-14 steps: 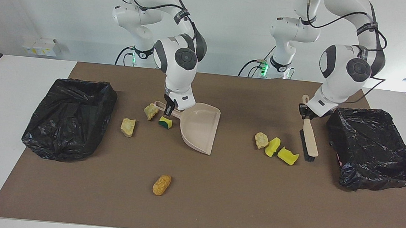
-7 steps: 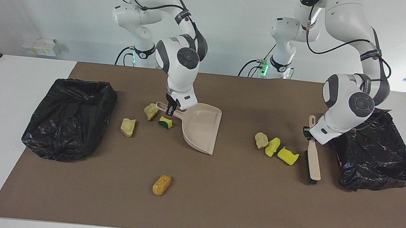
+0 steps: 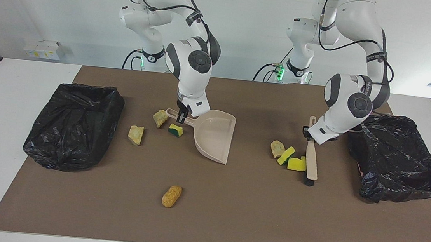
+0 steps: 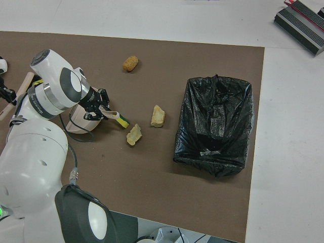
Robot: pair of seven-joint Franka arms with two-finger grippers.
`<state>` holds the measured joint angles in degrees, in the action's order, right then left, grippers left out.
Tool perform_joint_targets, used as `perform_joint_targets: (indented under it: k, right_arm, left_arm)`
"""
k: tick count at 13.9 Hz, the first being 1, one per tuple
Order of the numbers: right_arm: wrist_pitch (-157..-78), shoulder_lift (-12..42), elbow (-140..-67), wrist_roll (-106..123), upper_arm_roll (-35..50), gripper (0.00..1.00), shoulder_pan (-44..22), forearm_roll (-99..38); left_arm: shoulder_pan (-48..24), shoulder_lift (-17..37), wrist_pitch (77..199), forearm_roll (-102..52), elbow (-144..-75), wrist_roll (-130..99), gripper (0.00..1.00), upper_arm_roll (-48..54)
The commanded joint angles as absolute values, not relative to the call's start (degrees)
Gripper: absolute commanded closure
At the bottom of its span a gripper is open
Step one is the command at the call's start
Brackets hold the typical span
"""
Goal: Sweep and dump trash in bin
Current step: 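Sweep the yellow sponges toward the dustpan with the left gripper's brush, then push the debris into the dustpan with the brush in the left gripper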
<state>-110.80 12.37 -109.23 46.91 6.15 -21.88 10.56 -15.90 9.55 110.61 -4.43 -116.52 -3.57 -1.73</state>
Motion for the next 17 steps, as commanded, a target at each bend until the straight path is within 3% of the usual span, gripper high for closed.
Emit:
perform_joint_targets:
  k: [1, 9, 13, 17]
  right_arm:
    - [-113.46, 11.51, -111.09, 47.90, 6.42, 1.00, -21.89, 11.43]
    - [-117.25, 13.80, -111.09, 45.71, 6.42, 1.00, -23.11, 11.34]
    - [-117.08, 13.97, -110.74, 44.03, 6.42, 1.00, -23.82, 11.25]
    - [-113.92, 12.40, -109.60, 44.91, 6.42, 1.00, -22.59, 10.38]
  left_arm:
    - [-21.77, 7.21, 111.35, -7.72, -119.35, -8.77, 1.00, -2.46]
    - [-35.67, 6.33, 115.48, -18.87, -119.71, -11.16, 1.00, -2.46]
    - [-35.60, 5.81, 113.57, -20.92, -117.16, -12.13, 1.00, -2.46]
    - [-30.87, -1.92, 107.33, -20.48, -116.63, -13.71, 1.00, -3.16]
